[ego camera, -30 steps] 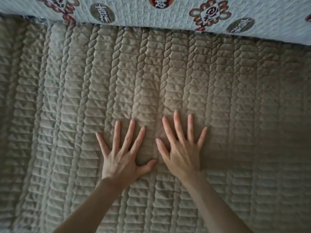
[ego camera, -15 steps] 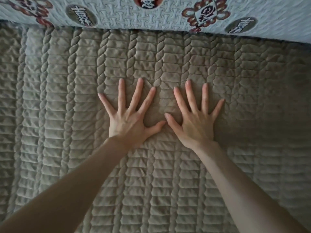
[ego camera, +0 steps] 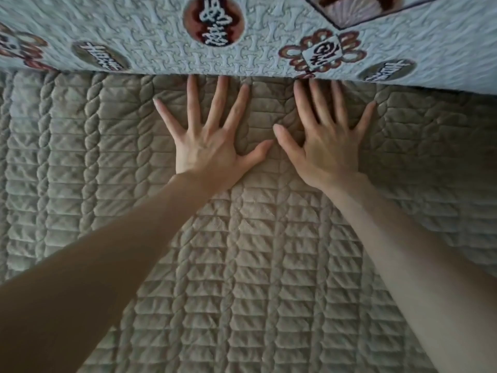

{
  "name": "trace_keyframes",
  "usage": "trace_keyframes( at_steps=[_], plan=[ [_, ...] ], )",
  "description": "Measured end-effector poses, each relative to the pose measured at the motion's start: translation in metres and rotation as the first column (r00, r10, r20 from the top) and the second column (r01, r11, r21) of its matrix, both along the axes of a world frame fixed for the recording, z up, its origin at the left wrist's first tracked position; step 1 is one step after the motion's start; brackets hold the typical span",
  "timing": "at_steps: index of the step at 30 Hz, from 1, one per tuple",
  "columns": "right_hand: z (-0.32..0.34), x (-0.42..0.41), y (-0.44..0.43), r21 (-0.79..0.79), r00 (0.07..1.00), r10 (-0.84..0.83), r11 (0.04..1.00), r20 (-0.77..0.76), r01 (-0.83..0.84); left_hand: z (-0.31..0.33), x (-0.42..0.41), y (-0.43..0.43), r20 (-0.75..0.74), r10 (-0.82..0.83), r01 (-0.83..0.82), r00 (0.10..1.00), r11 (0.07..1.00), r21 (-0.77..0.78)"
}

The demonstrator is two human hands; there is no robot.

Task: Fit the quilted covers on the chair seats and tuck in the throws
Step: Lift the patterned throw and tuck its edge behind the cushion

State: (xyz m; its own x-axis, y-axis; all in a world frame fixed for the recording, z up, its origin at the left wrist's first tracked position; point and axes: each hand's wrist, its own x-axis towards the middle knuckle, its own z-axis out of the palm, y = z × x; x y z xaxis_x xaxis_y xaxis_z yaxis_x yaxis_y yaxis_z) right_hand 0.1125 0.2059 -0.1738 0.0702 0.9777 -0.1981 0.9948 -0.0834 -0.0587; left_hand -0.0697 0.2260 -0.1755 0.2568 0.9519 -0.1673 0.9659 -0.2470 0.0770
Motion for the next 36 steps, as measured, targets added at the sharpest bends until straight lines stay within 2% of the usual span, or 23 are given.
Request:
trace_keyframes(
  at_steps=[5, 9, 13, 16, 18, 20, 23, 25, 27, 30, 36],
  plan=[
    [-0.001, 0.004, 0.015, -0.075, 1.0, 0.007, 0.997, 0.023, -0.005, 0.005, 0.014, 0.033, 0.005, 0.036, -0.036, 0.999, 0.999, -0.017],
    [0.005, 0.009, 0.038, -0.125, 1.0, -0.018, 0.992, -0.011, 0.017, 0.005, 0.015, 0.052, -0.033, 0.002, -0.005, 0.999, 0.995, -0.098],
    [0.013, 0.008, 0.048, -0.189, 0.996, -0.069, 0.98, -0.053, 0.058, 0.011, 0.007, 0.07, 0.053, -0.035, 0.041, 0.998, 0.992, -0.116],
    [0.018, -0.001, 0.038, -0.122, 0.996, -0.066, 0.991, -0.057, 0.058, 0.012, -0.003, 0.044, 0.073, -0.088, 0.089, 0.993, 0.996, -0.01],
    [0.021, -0.013, 0.018, -0.062, 0.997, 0.02, 0.998, -0.077, -0.025, 0.011, -0.017, 0.015, 0.093, -0.097, 0.092, 0.991, 0.994, 0.064],
    [0.02, -0.022, 0.001, -0.058, 0.989, 0.1, 0.993, -0.107, -0.107, 0.01, -0.03, -0.002, 0.048, -0.074, 0.074, 0.996, 0.997, 0.011],
    [0.014, -0.021, 0.019, -0.128, 0.988, 0.062, 0.989, -0.139, -0.08, 0.007, -0.035, 0.012, -0.008, -0.046, 0.045, 0.999, 0.996, -0.072],
    [0.012, -0.02, 0.039, -0.167, 0.988, 0.032, 0.984, -0.148, -0.057, 0.007, -0.03, 0.031, -0.004, -0.038, 0.038, 0.999, 0.997, -0.061],
    [0.012, -0.019, 0.043, -0.137, 0.988, 0.04, 0.989, -0.149, -0.06, 0.007, -0.028, 0.042, 0.004, -0.036, 0.036, 0.999, 0.999, -0.024],
    [0.017, -0.007, 0.01, -0.092, 0.992, 0.067, 0.993, -0.11, -0.077, 0.01, -0.026, 0.024, 0.013, -0.022, 0.022, 1.0, 1.0, 0.013],
    [0.026, 0.09, -0.065, -0.126, 0.994, -0.112, 0.986, 0.012, 0.112, 0.008, 0.033, -0.043, 0.051, -0.247, 0.247, 0.968, 0.969, -0.009]
  ],
)
